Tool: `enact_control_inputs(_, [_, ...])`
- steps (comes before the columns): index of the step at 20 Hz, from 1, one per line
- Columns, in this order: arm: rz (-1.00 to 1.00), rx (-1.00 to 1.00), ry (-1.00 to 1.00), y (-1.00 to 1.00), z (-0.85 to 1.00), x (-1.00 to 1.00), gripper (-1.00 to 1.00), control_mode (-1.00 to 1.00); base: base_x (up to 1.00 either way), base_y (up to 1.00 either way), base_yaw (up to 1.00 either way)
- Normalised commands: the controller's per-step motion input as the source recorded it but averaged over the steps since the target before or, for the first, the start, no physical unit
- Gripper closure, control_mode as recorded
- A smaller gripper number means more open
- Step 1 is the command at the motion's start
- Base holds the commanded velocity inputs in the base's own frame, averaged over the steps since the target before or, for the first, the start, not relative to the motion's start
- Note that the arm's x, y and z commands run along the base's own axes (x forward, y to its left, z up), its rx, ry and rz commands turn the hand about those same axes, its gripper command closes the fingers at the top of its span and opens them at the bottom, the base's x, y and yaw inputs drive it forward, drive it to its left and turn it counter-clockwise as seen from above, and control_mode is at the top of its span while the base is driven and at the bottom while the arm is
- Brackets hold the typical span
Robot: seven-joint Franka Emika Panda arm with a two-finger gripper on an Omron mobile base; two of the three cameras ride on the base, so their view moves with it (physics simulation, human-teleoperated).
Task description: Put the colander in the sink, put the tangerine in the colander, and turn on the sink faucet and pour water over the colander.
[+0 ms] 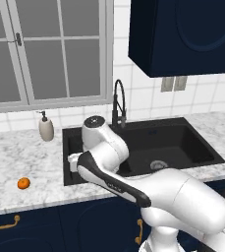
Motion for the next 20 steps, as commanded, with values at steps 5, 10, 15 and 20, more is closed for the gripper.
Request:
enact_control_inputs(5, [0.31,0.0,0.08,0.9,-0.01,-0.01,-1.0,-1.0,0.0,0.0,0.0])
enact_control_inputs(10, [0.22,0.03,-0.06,0.92,-0.14,0.02,-1.0,-1.0,0.0,0.0,0.0])
enact_control_inputs(15, [0.07,0.02,-0.06,0.81,-0.04,0.03,-1.0,-1.0,0.0,0.0,0.0])
enact_control_inputs(20, [0.0,0.0,-0.07,0.75,-0.06,0.09,-1.0,-1.0,0.0,0.0,0.0])
